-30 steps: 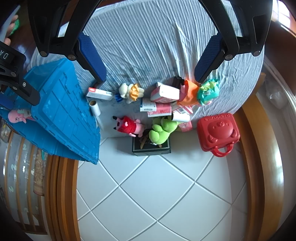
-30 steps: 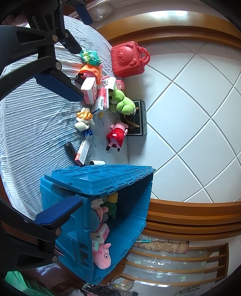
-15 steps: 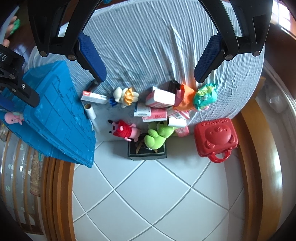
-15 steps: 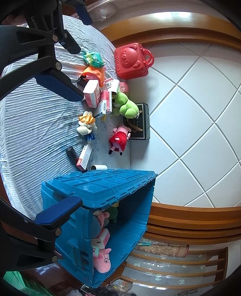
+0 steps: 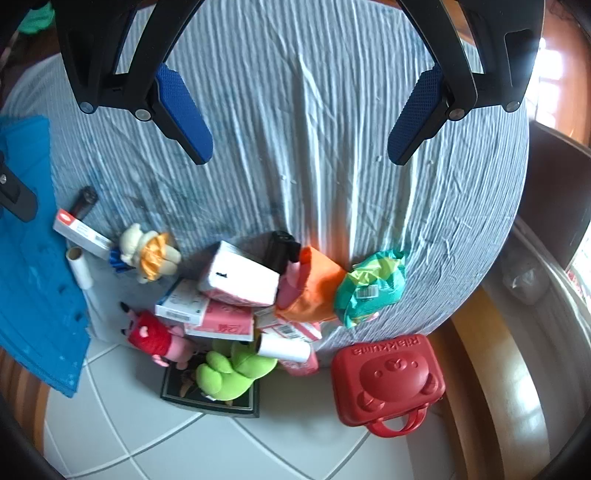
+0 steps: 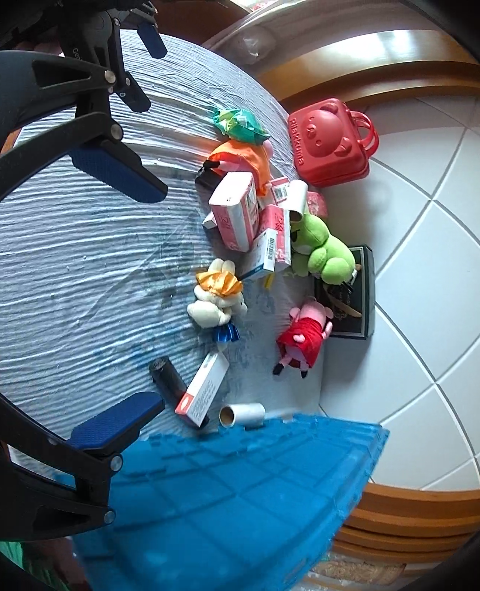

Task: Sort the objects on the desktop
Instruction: 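Move the left tool to the green snack bag while the right tool approaches the pink pig plush, then grasp the green snack bag with the left tool while the right tool grasps the orange-dressed pig plush, then lift the green bag with the left tool while the right tool carries the pig toward the blue bin, then open the left tool over the blue bin while the right tool releases the pig into it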

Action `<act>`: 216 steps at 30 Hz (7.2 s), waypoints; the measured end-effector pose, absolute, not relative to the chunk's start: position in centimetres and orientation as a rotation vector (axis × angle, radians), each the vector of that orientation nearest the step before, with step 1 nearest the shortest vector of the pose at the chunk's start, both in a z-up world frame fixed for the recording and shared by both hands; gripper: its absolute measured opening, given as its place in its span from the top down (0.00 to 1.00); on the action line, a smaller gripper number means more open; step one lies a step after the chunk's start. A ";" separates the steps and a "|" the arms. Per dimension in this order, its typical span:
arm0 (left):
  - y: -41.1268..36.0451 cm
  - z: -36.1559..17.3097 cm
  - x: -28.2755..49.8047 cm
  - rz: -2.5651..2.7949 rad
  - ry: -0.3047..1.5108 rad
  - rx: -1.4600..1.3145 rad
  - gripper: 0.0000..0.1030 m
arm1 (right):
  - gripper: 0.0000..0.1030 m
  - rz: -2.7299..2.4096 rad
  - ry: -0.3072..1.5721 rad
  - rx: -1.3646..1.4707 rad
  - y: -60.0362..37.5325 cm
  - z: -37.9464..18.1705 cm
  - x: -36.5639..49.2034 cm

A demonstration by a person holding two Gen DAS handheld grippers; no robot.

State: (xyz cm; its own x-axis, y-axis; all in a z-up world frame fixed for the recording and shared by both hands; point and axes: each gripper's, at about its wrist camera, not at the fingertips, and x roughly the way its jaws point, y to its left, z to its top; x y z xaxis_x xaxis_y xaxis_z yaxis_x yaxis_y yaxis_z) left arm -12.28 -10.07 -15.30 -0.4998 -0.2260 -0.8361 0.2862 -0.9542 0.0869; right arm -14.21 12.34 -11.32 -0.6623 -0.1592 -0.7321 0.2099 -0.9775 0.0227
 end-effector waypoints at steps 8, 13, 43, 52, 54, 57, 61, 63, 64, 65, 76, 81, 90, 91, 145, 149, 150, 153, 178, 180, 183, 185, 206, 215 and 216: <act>-14.5 -16.0 -15.4 -2.366 0.126 1.330 0.06 | 0.00 -2.524 0.059 1.251 8.6 -15.4 -22.2; -18.0 -15.7 -16.8 -2.315 0.178 1.289 0.06 | 0.00 -2.446 0.110 1.244 4.8 -15.9 -24.5; -32.0 -24.8 -30.3 -2.390 0.086 1.547 0.10 | 0.00 -2.441 0.351 1.425 -15.5 -21.3 -41.2; -35.9 -25.3 -24.9 -2.270 0.095 1.513 0.10 | 0.00 -2.242 0.337 1.549 -17.5 -23.7 -37.5; -35.7 -24.1 -24.2 -2.306 0.092 1.491 0.10 | 0.00 -2.191 0.318 1.584 -17.4 -23.8 -35.6; -34.9 -23.0 -23.1 -2.362 0.072 1.490 0.10 | 0.00 -2.195 0.337 1.586 -17.5 -24.0 -32.4; -33.7 -22.9 -21.3 -2.416 0.052 1.525 0.10 | 0.00 -2.358 0.250 1.503 -15.7 -21.4 -29.6; -33.2 -23.4 -20.3 -2.431 0.070 1.551 0.10 | 0.00 -2.420 0.264 1.457 -15.0 -20.0 -28.5; -32.9 -23.8 -19.6 -2.433 0.084 1.568 0.10 | 0.00 -2.434 0.296 1.445 -14.9 -19.5 -27.9; -32.6 -24.2 -18.9 -2.434 0.099 1.586 0.10 | 0.00 -2.428 0.336 1.449 -15.0 -19.7 -27.2; -36.2 -30.2 -18.5 -2.238 0.104 1.645 0.27 | 0.01 -2.347 0.497 1.565 -17.6 -27.2 -24.6; -40.2 -28.9 -22.6 -2.267 -0.028 1.532 0.27 | 0.01 -2.263 0.355 1.540 -21.8 -27.8 -24.4; -42.6 -24.8 -23.6 -2.322 0.176 1.540 0.26 | 0.01 -2.262 0.241 1.496 -24.6 -25.6 -23.3; -42.0 -24.7 -23.4 -2.318 0.225 1.562 0.25 | 0.01 -2.301 0.250 1.485 -23.6 -24.7 -23.5; -33.2 -26.4 -26.4 -2.014 0.469 1.354 0.45 | 0.09 -1.950 0.606 1.366 -23.3 -27.3 -39.1; -32.0 -23.0 -24.4 -2.074 0.435 1.279 0.45 | 0.09 -1.999 0.565 1.307 -22.2 -24.3 -37.3; -31.7 -22.1 -24.0 -2.090 0.430 1.260 0.45 | 0.09 -2.011 0.559 1.287 -22.0 -23.3 -36.8; -30.6 -19.7 -22.8 -2.137 0.410 1.212 0.45 | 0.09 -2.060 0.534 1.228 -21.5 -20.4 -35.3; -6.1 -2.3 -19.8 -3.021 0.037 0.907 0.45 | 0.09 -2.991 0.159 0.801 5.3 3.1 -15.7; -2.4 -1.3 -19.7 -3.060 0.031 0.863 0.45 | 0.09 -3.048 0.127 0.734 9.2 4.5 -14.4; 4.0 0.8 -18.6 -3.110 0.024 0.784 0.45 | 0.09 -3.112 0.102 0.626 15.7 6.6 -13.0; 8.8 2.2 -17.8 -3.142 0.019 0.744 0.45 | 0.09 -3.147 0.094 0.565 20.6 7.8 -12.4; 35.3 3.2 -15.6 -3.219 -0.226 1.067 0.23 | 0.06 -3.251 -0.068 0.801 51.3 4.5 -13.2; 32.7 1.8 -16.9 -3.195 -0.211 1.062 0.21 | 0.00 -3.240 -0.071 0.837 50.8 3.0 -12.7; 32.4 1.9 -16.9 -3.193 -0.199 1.058 0.21 | 0.00 -3.238 -0.065 0.839 50.8 3.1 -12.8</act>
State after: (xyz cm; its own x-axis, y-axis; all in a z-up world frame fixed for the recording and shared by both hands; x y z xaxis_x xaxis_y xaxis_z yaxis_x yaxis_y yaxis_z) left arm -16.88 32.39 1.85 -0.7793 0.1781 -0.6008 -0.2512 -0.9671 0.0391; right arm -12.77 50.80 3.06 -0.8547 0.1861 -0.4846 -0.2055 -0.9786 -0.0134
